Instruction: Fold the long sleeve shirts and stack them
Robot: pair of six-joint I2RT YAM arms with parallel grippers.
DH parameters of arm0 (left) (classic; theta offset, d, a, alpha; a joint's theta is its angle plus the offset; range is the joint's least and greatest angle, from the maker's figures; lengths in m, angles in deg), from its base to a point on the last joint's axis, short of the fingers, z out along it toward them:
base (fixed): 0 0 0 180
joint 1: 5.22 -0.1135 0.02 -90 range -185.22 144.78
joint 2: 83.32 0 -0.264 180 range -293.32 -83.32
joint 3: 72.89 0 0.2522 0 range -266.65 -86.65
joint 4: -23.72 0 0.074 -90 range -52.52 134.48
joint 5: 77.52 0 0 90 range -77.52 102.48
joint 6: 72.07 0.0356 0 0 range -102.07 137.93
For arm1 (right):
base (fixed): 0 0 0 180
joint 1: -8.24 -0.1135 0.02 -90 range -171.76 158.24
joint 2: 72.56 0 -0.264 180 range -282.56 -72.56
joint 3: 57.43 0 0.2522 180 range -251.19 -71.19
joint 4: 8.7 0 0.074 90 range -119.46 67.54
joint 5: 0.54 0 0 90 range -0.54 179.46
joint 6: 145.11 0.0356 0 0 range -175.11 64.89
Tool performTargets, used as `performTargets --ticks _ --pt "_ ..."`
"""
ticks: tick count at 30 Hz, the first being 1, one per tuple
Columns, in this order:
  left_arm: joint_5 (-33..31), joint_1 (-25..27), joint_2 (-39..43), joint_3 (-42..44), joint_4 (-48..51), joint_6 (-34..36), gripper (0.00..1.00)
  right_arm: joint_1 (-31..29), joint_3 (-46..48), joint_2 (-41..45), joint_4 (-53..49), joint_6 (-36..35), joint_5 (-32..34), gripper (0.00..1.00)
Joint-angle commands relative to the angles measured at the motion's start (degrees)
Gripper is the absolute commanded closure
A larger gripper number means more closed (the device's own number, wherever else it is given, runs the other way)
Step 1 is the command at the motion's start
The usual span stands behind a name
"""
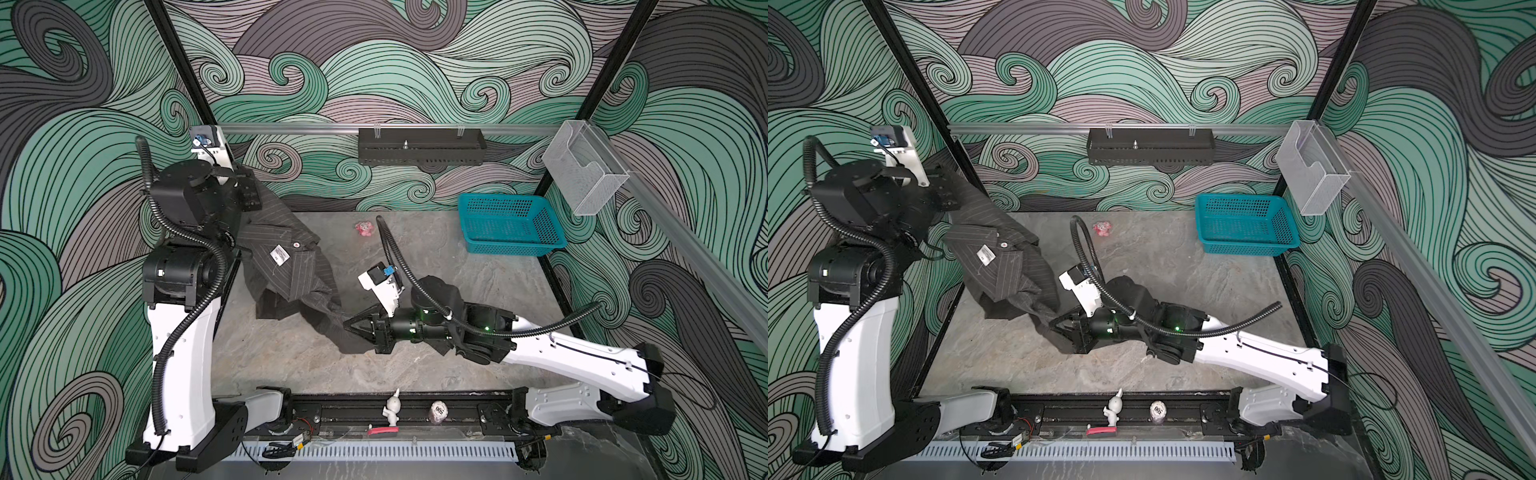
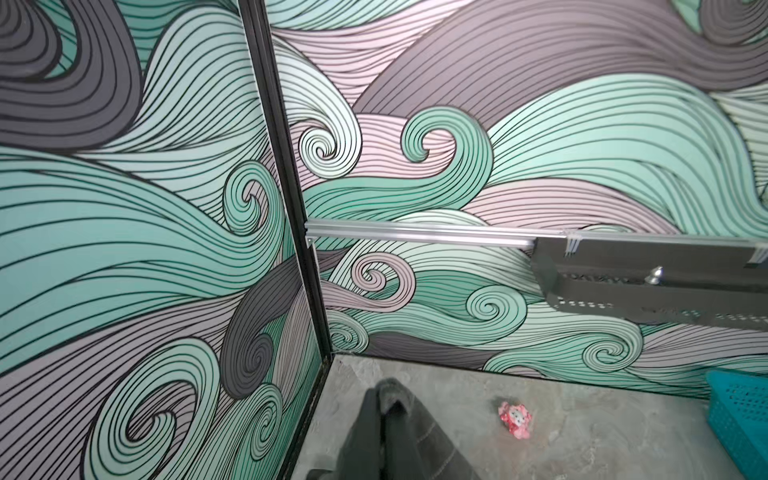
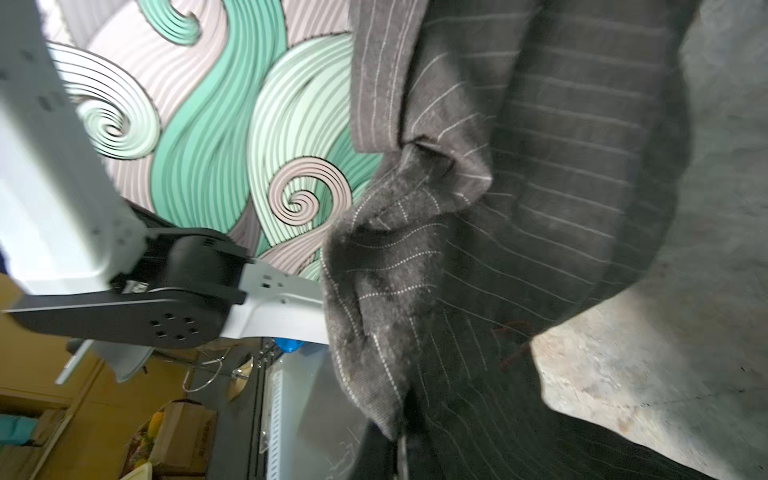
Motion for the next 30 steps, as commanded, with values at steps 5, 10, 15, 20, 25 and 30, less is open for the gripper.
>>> performTargets --ticks 5,10,15,20,25,30 --pt "16.36 2.15 -13.79 -4.11 0.24 -4.56 1.00 12.16 19.65 19.64 2.53 12.89 16.69 1.00" --pt "18.81 10.56 -23.70 -1.03 -0.68 -2.37 1.00 20.36 33.72 27.41 -1.59 20.58 21.73 1.00" --pt "19.82 18.12 -35.56 -2.76 -0.91 -1.78 1.00 26.19 44.85 31.21 -3.55 25.82 24.08 1.00" --pt "19.37 21.65 -45.92 -8.69 -1.49 -0.67 1.00 29.80 50.36 38.09 -11.64 28.86 27.50 1.00" --pt "20.93 23.75 -59.54 -27.67 1.21 1.19 1.00 32.04 53.34 44.39 -19.40 31.24 29.04 1.00" --pt "24.45 25.21 -69.85 -41.19 -5.11 1.98 1.00 33.09 54.69 45.03 -20.72 33.11 30.04 1.00"
